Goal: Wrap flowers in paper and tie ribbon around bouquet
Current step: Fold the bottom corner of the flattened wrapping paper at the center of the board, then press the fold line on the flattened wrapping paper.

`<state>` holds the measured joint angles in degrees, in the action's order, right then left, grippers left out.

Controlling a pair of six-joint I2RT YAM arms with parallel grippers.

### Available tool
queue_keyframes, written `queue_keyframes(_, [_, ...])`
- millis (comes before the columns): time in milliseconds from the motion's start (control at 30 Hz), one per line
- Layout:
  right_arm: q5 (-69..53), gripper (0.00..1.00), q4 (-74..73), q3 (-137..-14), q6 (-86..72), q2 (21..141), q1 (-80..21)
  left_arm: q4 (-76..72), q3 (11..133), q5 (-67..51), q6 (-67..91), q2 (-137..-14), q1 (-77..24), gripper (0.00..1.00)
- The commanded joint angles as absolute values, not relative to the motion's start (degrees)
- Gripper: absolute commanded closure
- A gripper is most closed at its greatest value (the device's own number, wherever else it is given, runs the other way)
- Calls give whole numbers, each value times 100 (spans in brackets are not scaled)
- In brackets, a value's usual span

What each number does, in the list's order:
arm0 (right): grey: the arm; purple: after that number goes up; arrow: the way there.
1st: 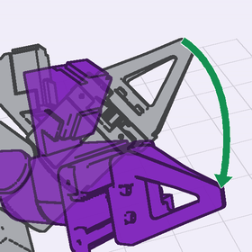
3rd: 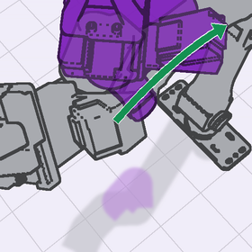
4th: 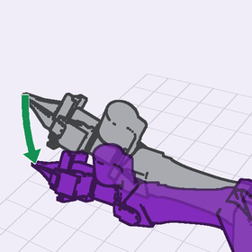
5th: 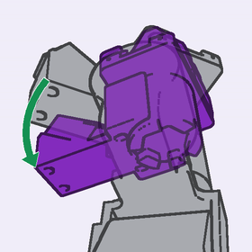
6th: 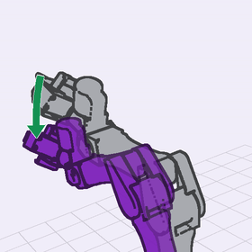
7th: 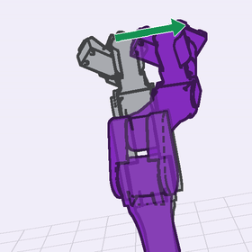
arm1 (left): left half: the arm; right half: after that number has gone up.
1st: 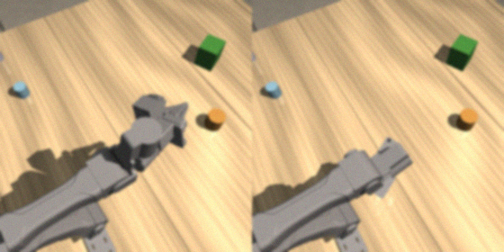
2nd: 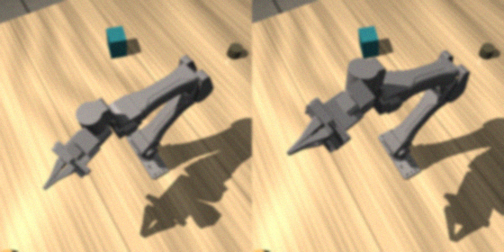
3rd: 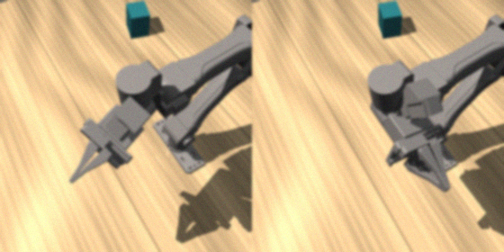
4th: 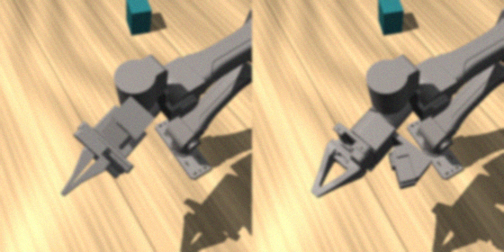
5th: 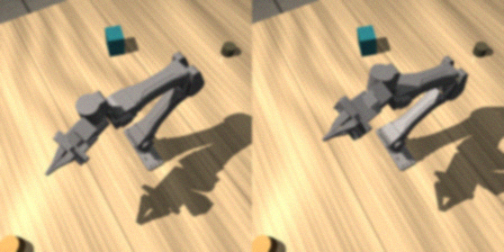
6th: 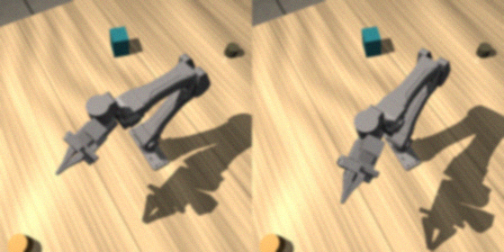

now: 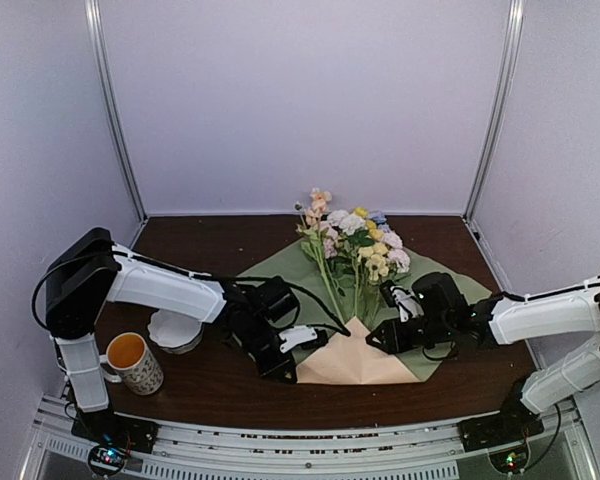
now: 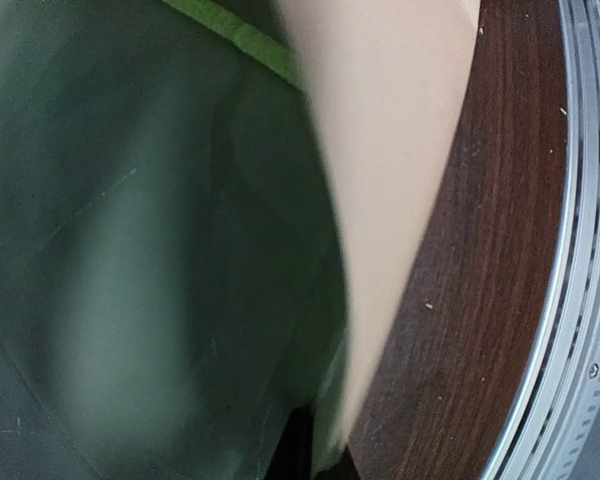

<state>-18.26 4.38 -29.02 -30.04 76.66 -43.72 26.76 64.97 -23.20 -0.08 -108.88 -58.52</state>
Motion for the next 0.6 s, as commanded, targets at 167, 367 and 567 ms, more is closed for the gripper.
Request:
queue_keyframes(167, [-2376,47,-13,-2457,-3112,6922,-4263,2799,6454,-2616,-1,-11060,-5794,100])
queue_keyframes(367, [-2417,44,-101,-1983,-3475,6256,-4271,2817,6489,-2699,27,-11131,-5744,100])
queue_keyframes(567, [-2294,51,25,-1487,-3940,5646,-4271,2821,6506,-2788,27,-11169,-5722,100])
